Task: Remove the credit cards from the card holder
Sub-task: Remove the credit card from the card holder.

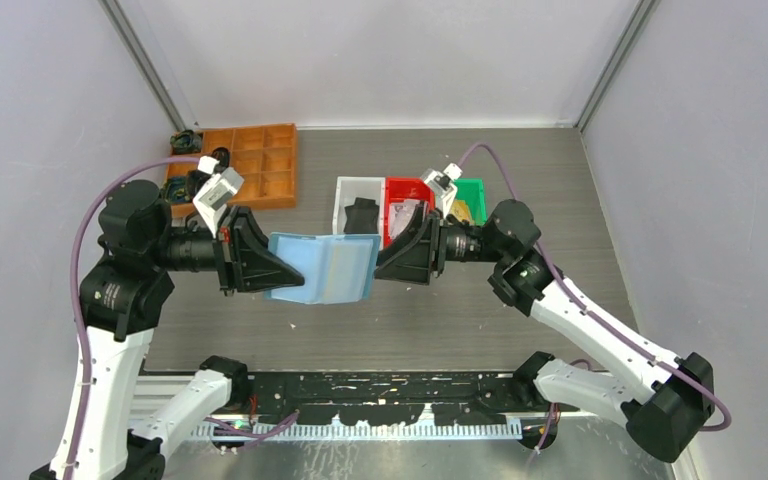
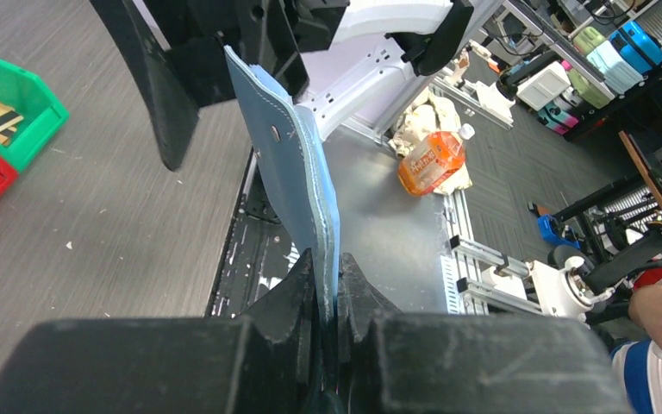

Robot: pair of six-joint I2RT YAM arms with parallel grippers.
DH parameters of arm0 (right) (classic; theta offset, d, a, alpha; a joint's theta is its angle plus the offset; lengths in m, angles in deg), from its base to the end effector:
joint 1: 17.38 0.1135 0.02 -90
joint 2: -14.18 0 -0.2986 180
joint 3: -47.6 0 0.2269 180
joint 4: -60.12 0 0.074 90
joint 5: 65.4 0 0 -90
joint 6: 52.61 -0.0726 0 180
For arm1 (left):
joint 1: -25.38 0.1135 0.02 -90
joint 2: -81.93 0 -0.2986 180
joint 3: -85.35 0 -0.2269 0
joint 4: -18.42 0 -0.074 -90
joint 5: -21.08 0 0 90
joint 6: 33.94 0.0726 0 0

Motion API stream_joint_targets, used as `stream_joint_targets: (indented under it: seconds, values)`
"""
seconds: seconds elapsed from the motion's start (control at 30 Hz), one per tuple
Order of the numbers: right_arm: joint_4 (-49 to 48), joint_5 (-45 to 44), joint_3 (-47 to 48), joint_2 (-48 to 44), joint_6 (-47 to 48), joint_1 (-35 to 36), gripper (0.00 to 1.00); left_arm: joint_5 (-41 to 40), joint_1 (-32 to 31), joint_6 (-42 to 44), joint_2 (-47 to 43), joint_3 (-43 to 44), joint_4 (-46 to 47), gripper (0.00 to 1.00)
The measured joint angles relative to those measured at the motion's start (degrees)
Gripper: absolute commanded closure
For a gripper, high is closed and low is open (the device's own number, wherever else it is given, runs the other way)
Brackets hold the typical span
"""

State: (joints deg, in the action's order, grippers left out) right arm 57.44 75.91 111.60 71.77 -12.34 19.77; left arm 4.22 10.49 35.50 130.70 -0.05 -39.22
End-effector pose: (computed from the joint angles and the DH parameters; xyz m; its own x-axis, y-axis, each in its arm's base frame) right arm 0.1278 0.1680 0.4098 -0.6754 0.0867 -0.7324 -0.7372 -0.0516 0.6737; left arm 0.0540 -0.0862 0.4814 -0.5293 0.0353 -0.8477 0.8480 0.0555 -0.5271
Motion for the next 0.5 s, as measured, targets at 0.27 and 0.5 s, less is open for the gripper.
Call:
stream_joint_targets:
  seconds: [0.27, 0.5]
  values:
    - [-14.91, -2.8, -1.46, 2.95, -7.76, 8.59, 0.53, 0.22, 0.0, -2.95, 0.09, -0.02, 3.04, 1.0]
    - [-22.62, -4.44, -2.45, 3.74, -12.79, 9.68, 0.99, -0.39, 0.0, -2.6, -0.17, -0.7, 3.72, 0.53]
